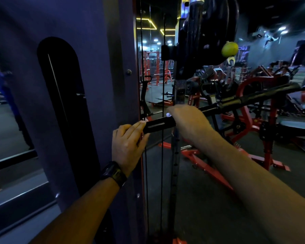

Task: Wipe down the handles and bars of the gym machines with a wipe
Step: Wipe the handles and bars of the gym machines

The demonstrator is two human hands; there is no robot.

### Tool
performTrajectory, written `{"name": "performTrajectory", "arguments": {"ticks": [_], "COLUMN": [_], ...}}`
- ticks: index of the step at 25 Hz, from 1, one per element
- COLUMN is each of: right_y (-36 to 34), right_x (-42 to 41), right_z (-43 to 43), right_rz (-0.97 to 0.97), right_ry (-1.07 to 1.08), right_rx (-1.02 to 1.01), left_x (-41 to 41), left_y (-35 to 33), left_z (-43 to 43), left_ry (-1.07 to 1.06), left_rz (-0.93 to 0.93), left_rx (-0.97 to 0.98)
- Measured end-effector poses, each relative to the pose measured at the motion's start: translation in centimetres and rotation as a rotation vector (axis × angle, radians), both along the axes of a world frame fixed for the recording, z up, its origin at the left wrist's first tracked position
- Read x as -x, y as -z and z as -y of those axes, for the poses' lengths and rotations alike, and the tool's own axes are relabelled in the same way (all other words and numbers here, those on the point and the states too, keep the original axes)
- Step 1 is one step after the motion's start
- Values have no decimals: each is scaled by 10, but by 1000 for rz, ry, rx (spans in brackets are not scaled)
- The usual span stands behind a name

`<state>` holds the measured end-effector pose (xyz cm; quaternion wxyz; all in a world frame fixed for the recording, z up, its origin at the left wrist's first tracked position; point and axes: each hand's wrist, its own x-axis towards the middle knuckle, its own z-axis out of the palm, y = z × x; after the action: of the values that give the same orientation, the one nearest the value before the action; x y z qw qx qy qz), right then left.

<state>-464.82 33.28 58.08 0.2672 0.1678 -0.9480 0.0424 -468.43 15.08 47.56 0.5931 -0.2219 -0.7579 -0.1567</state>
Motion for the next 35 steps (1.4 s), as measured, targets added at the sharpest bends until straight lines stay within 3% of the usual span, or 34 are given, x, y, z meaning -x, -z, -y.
{"name": "performTrajectory", "arguments": {"ticks": [5, 8, 12, 15, 18, 22, 28, 32, 35], "right_y": [25, 23, 24, 19, 26, 20, 23, -6, -21], "right_x": [-4, 0, 5, 14, 9, 11, 7, 7, 15], "right_z": [1, -21, -35, -54, -51, -75, -61, -9, 19], "right_rz": [-88, -139, -96, -140, -116, -201, -233, 57, 209], "right_ry": [-113, 44, -7, 172, 72, 205, 214, -159, -245], "right_rx": [-56, 93, -26, 118, 37, 215, 293, 189, 35], "left_x": [-1, -3, -3, -2, -3, -5, -9, -11, -11], "left_y": [3, 4, 4, 2, 0, 0, -3, -4, -7], "left_z": [-1, -2, -2, 0, 0, 1, -3, -10, -9], "left_ry": [12, 14, 30, 9, 19, 24, 47, 42, 5], "left_rz": [-10, -7, 9, -1, 3, -11, -12, 2, -29], "left_rx": [22, 20, -3, -5, -26, 4, 46, 25, 44]}}
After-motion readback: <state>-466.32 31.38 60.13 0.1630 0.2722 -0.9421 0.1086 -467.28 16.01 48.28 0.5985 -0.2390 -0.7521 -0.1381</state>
